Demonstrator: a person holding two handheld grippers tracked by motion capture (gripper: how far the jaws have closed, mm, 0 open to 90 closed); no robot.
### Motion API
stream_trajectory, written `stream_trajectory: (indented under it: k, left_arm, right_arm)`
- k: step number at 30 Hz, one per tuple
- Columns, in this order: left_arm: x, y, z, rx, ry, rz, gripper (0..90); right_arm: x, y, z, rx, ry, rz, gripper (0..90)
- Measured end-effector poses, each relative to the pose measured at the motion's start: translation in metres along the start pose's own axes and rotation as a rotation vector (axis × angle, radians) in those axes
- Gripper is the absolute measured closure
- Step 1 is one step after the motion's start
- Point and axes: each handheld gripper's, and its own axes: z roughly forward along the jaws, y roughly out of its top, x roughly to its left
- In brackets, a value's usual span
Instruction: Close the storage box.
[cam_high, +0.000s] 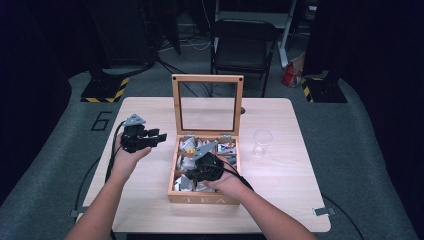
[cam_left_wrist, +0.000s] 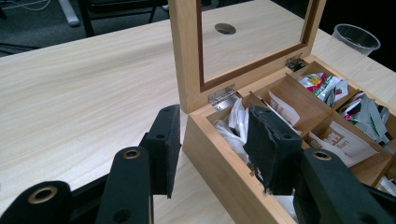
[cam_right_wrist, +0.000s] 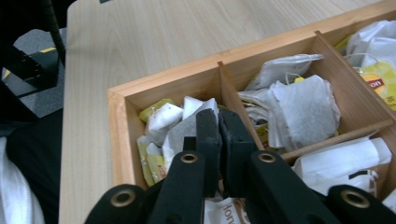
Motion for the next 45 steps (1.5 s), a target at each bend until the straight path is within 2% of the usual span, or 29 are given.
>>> stream_trajectory:
  k: [6, 7, 8, 17, 18, 24, 35, 45]
  left_arm:
    - [0.001, 0.001, -0.001, 0.001, 0.001, -0.002, 54.9]
    - [0.001, 0.001, -0.001, 0.0, 0.004, 0.0, 54.9]
    - [0.001, 0.001, -0.002, -0.001, 0.005, 0.001, 54.9]
    - [0.001, 0.004, -0.004, -0.009, 0.009, 0.006, 54.9]
    - [0.001, 0.004, -0.005, -0.006, 0.009, 0.005, 54.9]
    - [0.001, 0.004, -0.007, -0.012, 0.01, 0.002, 54.9]
    - [0.0, 0.006, -0.008, -0.018, 0.013, 0.005, 54.9]
    - [-0.002, 0.011, -0.01, -0.026, 0.013, 0.013, 54.7]
  right_arm:
    - [0.005, 0.004, -0.006, -0.032, 0.019, -0.013, 89.6]
    - [0.007, 0.004, -0.007, -0.033, 0.028, 0.002, 89.6]
    - [0.007, 0.005, -0.008, -0.031, 0.028, -0.02, 89.7]
    - [0.008, 0.016, -0.025, -0.056, 0.004, -0.043, 89.7]
    - [0.009, 0.017, -0.027, -0.057, -0.001, -0.034, 89.7]
    - [0.01, 0.027, -0.042, -0.093, -0.014, -0.045, 89.7]
    - [0.013, 0.047, -0.067, -0.128, -0.033, -0.084, 89.7]
    - [0.013, 0.054, -0.078, -0.139, -0.048, -0.095, 89.6]
